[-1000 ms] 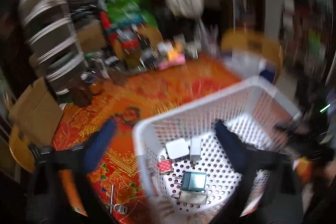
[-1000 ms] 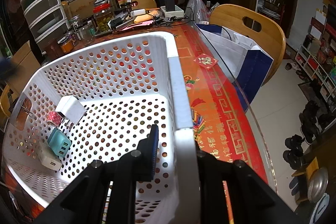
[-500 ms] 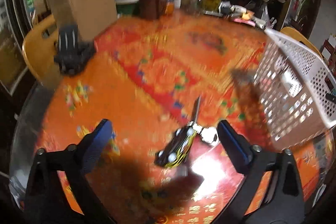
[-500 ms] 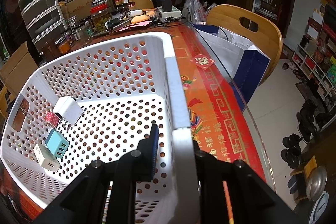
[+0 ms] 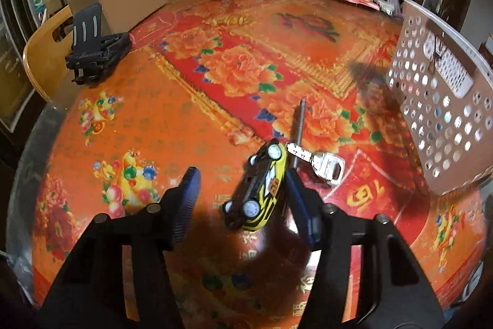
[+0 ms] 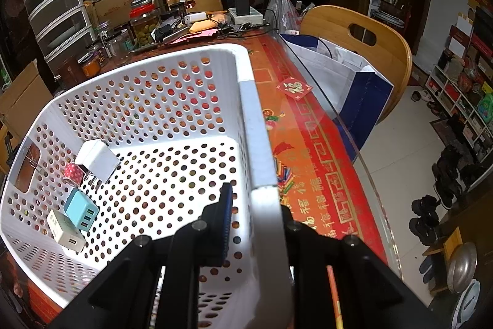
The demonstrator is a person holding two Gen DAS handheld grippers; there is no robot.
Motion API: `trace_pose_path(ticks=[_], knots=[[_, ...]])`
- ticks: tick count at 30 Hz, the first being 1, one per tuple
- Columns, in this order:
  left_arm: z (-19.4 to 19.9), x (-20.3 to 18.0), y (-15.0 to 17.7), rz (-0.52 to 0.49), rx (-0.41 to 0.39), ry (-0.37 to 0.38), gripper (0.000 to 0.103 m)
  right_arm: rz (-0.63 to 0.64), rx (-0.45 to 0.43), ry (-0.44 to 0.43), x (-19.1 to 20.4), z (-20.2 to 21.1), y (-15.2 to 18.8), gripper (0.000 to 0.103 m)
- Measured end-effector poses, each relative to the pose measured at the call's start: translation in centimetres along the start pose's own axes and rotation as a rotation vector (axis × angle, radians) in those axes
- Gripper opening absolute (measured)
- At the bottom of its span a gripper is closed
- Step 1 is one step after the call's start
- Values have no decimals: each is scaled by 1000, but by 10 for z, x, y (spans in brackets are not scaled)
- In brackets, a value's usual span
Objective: Organize rigid objects
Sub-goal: 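Return the left gripper and grasp the yellow toy car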
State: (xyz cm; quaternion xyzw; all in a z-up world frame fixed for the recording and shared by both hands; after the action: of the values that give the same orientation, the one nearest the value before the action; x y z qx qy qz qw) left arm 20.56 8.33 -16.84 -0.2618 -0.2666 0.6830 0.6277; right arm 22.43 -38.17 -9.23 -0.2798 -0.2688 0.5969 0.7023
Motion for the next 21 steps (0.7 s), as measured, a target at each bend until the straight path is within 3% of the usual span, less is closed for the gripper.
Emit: trace_pose_path(ticks=[2, 7, 9, 11, 21], knots=[[-3, 1, -1, 4, 13, -7, 44, 0, -1, -1, 0, 0, 0, 17], [-8, 1, 0, 16, 22, -1, 37, 1, -3, -3, 1, 0, 0, 17], [-8, 0, 0, 12, 17, 2, 26, 2, -3, -3, 1, 0, 0, 17], [-7, -3, 0, -2, 10, -22, 22, 3, -3, -3, 1, 0, 0, 17], [25, -12, -7, -49, -102, -52, 20, 2, -2, -3, 1, 0, 0, 17]])
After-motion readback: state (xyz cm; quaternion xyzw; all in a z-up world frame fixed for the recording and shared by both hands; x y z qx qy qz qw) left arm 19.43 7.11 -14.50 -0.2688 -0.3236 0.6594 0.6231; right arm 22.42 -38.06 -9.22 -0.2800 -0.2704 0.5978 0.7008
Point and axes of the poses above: each gripper's, at about its wrist camera, not at the fingertips, and z roughly against the way its jaws point, x to its left, y to its underside, the point moved 3 cm from there along -z, roughly the way its jaws point, and after that the axes turned 9 degrees about -x, right-handed, at the moved point
